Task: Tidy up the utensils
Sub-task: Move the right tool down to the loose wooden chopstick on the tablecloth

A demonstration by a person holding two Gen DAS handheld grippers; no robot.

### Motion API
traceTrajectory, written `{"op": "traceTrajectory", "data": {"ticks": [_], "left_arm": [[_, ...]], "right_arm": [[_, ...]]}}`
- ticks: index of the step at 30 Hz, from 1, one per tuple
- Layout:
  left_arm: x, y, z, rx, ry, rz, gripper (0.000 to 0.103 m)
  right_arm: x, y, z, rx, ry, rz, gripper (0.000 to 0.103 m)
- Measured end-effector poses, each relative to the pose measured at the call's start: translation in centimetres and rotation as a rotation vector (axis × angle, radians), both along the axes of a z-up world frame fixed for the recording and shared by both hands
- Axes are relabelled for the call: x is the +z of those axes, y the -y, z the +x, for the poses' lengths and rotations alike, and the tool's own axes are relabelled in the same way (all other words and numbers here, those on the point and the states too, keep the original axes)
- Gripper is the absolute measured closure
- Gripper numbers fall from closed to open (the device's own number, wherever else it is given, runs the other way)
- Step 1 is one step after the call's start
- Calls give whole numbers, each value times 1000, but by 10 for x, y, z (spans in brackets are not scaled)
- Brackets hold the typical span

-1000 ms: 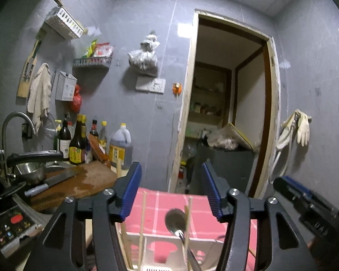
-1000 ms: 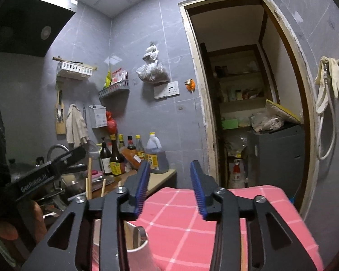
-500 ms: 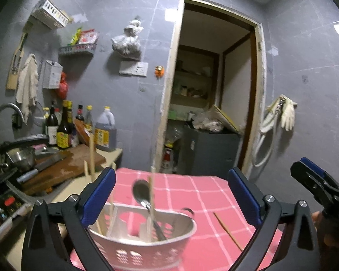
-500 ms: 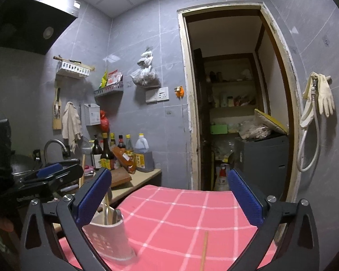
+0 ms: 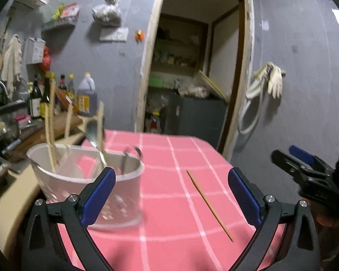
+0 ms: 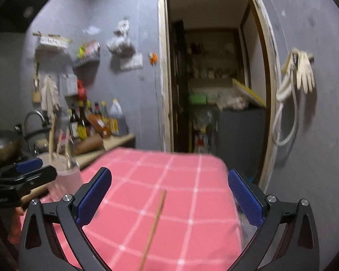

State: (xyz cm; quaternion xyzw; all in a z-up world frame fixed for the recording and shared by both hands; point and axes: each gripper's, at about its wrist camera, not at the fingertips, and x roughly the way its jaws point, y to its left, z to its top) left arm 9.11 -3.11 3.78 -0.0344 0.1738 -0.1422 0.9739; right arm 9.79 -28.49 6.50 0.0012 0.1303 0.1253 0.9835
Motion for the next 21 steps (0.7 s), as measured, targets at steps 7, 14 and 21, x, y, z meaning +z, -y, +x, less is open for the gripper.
{"op": "traceTrajectory", "data": {"ticks": [7, 14, 21], "left_arm": [[-26, 19, 5, -14, -68, 49, 5], [-41, 3, 4, 16, -123, 46, 5], [-49, -27, 1, 86, -174, 32, 5]], "right_arm": [[-25, 11, 9, -8, -87, 5, 0], [-40, 3, 14, 21, -158, -7, 0], [-55, -5, 29, 50, -251, -5, 2]]}}
